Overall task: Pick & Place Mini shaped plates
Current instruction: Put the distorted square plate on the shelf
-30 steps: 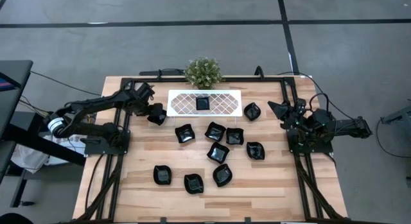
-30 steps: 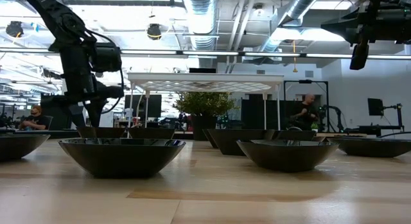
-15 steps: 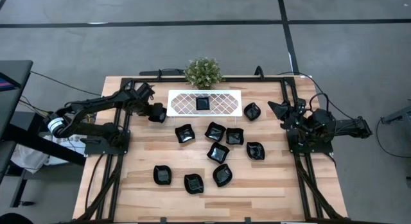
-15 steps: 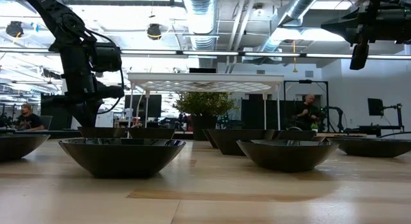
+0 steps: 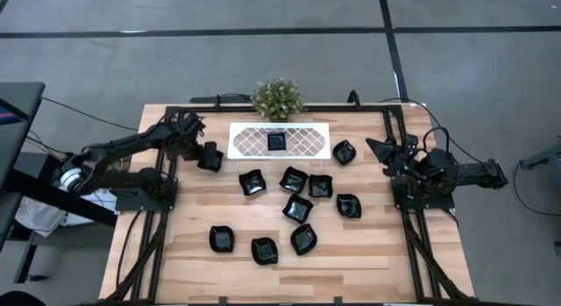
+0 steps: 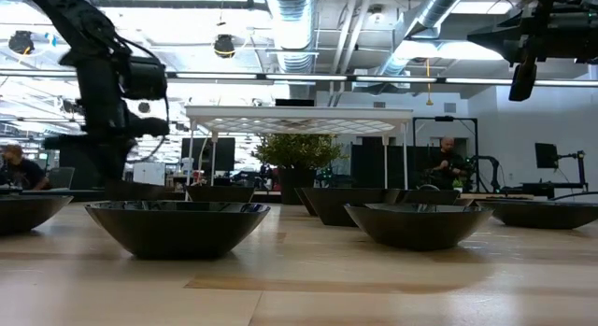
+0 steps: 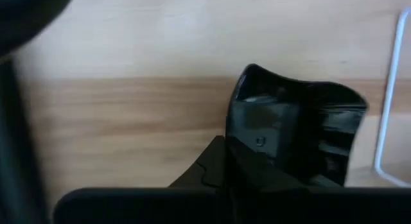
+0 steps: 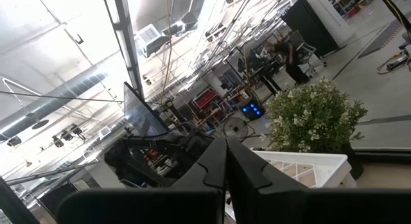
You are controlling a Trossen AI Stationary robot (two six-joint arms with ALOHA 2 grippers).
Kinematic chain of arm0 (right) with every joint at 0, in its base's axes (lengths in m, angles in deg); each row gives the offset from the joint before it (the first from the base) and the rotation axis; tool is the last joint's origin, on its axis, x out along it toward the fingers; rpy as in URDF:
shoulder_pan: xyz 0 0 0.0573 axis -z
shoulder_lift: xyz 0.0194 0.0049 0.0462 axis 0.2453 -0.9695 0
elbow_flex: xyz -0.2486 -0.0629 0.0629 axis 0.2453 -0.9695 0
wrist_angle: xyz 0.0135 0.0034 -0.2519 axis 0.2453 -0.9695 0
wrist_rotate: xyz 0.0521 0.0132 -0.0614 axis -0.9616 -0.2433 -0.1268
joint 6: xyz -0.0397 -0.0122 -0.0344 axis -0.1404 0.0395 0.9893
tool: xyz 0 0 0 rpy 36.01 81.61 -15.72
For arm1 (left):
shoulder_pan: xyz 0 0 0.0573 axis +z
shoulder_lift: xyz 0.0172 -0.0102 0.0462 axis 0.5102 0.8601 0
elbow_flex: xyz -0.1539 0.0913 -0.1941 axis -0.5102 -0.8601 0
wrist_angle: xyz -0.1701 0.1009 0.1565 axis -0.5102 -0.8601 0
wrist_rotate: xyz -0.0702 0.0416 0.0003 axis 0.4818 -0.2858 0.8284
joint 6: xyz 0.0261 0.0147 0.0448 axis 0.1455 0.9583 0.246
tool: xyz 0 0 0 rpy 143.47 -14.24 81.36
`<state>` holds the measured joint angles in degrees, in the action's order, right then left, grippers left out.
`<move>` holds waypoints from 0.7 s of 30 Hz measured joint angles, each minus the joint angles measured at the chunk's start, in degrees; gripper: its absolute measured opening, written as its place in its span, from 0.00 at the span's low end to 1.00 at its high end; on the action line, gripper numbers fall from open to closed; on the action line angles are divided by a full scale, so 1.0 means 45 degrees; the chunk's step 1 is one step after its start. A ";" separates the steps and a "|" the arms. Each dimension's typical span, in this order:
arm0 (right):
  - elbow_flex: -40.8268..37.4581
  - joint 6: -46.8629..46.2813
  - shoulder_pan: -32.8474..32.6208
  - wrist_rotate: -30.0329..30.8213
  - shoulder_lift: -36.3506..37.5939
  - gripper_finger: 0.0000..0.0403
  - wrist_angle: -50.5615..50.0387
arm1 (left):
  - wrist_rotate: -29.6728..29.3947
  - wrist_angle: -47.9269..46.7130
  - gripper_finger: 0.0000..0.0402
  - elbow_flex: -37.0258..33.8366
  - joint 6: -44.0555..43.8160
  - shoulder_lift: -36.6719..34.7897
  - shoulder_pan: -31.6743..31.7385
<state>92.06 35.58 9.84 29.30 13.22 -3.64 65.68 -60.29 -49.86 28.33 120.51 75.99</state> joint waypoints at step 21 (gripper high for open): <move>-0.0001 0.0005 0.0005 0.0000 0.0002 0.00 -0.0005 | 0.0634 -0.5139 0.01 0.2397 -0.1005 -0.6030 0.0263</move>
<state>92.05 35.61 9.86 29.30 13.23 -3.66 68.53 -83.42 -39.08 23.80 93.37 77.18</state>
